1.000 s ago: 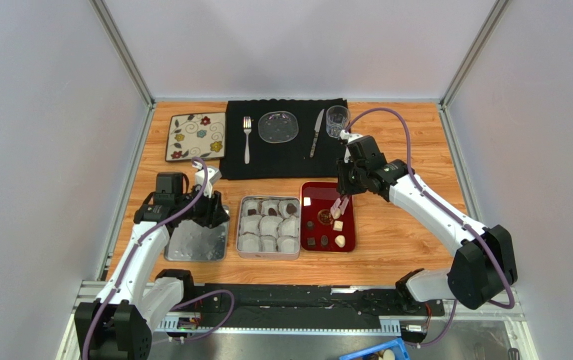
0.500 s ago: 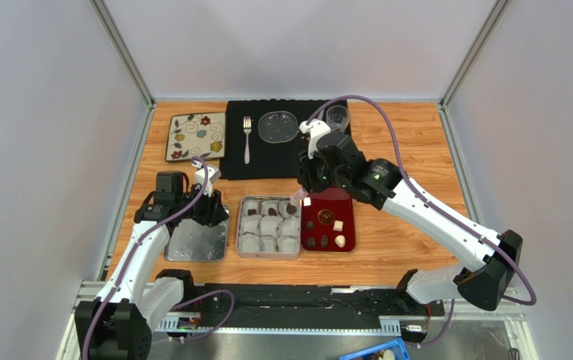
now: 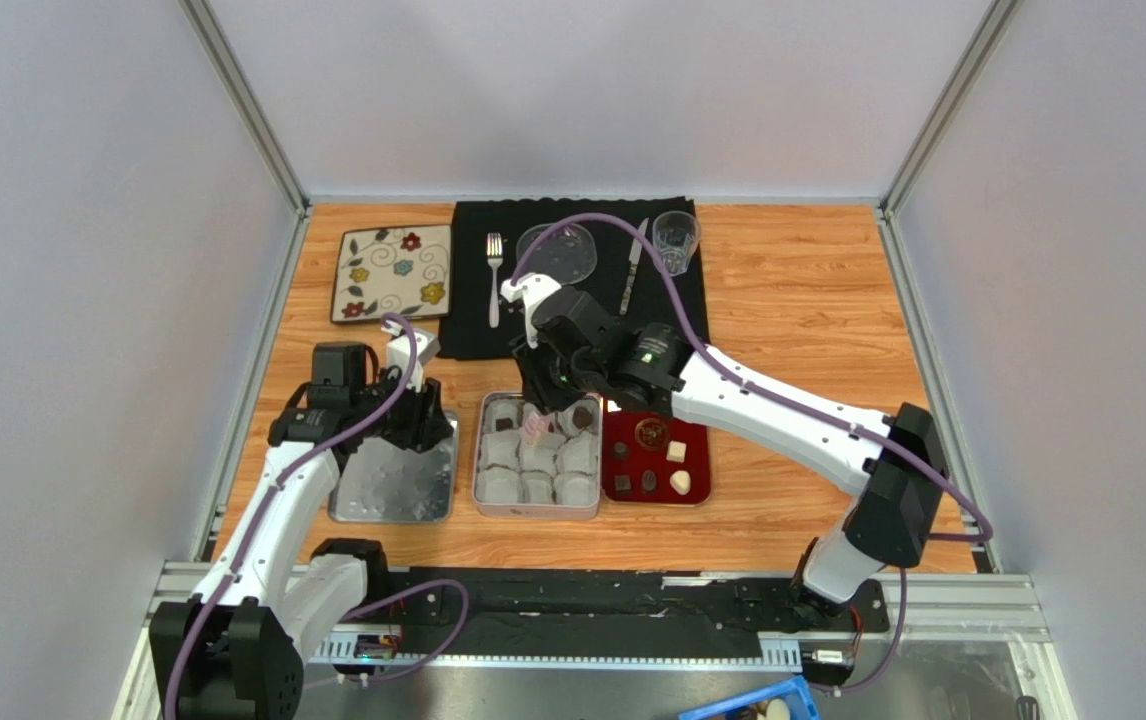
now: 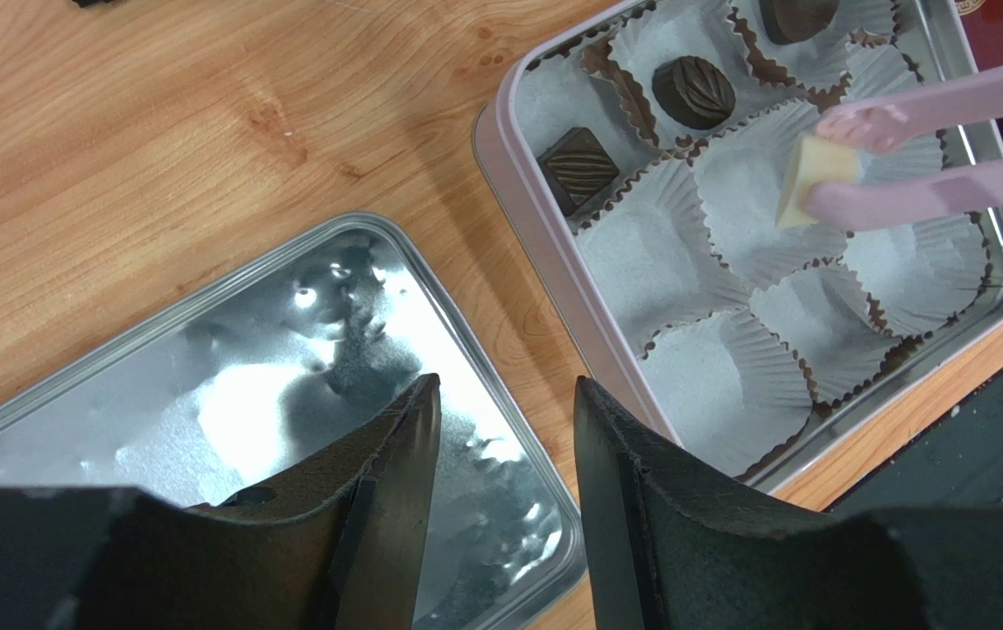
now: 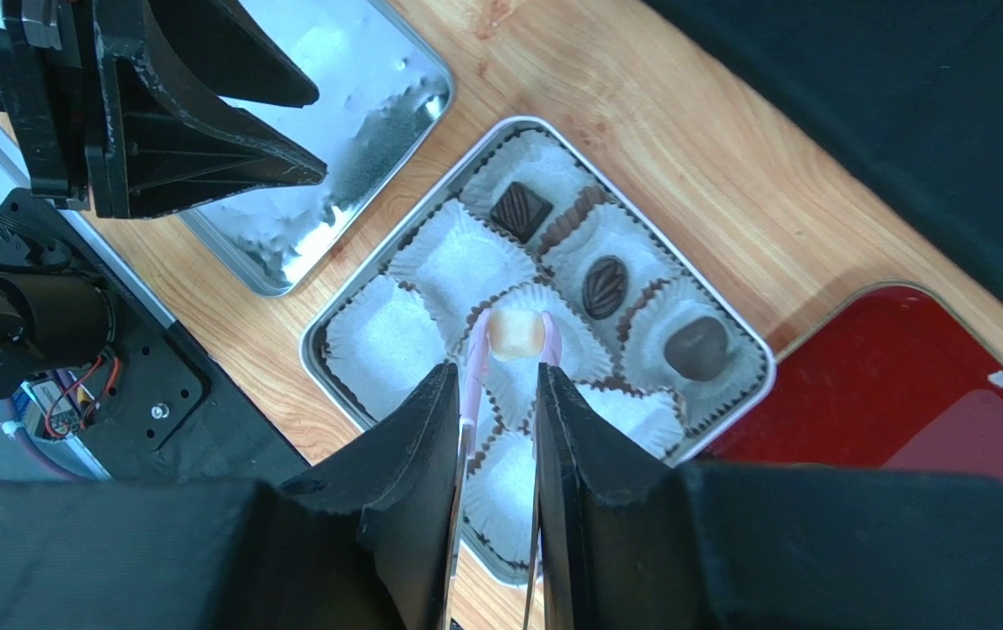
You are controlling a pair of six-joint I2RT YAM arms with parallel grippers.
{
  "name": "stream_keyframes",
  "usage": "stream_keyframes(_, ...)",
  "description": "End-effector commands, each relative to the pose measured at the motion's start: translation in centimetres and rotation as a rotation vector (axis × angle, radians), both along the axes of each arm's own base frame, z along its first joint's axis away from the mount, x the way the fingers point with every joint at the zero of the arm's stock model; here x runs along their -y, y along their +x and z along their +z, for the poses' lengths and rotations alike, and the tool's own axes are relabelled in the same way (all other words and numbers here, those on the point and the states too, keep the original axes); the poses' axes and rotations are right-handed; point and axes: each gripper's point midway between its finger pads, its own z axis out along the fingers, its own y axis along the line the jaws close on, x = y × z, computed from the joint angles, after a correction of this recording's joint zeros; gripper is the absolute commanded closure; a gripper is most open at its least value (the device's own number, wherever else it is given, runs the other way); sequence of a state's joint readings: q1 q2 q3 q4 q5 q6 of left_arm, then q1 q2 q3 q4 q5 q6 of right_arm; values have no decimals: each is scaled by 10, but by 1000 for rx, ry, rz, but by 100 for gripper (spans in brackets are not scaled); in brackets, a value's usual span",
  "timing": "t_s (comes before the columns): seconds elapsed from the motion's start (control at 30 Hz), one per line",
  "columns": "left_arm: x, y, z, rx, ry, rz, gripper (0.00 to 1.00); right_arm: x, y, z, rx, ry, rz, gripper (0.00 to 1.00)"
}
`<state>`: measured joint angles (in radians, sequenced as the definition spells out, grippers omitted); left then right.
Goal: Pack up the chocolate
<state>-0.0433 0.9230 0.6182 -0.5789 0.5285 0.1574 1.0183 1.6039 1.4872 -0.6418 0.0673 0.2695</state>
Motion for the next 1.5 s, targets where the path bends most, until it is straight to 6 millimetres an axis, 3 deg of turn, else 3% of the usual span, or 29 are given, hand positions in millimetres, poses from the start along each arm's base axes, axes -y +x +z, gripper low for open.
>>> stream_keyframes(0.0,-1,6,4,24,-1,20,49,-34,6,28,32,121,25,89)
stream_keyframes(0.4,-1,7,6,25,-8,20,49,-66,4,15,-10,140,74,86)
stream_keyframes(0.57,0,7,8,29,-8,15,49,-66,6,6,-15,120,68,77)
stream_keyframes(1.03,1,6,11,34,-13,7,49,-55,15,10,15,104,29,62)
stream_keyframes(1.23,1,6,11,33,-12,6,49,-41,17,19,27,114,-1,71)
stream_keyframes(1.47,1,5,10,33,-11,4,49,-7,22,33,30,149,-55,93)
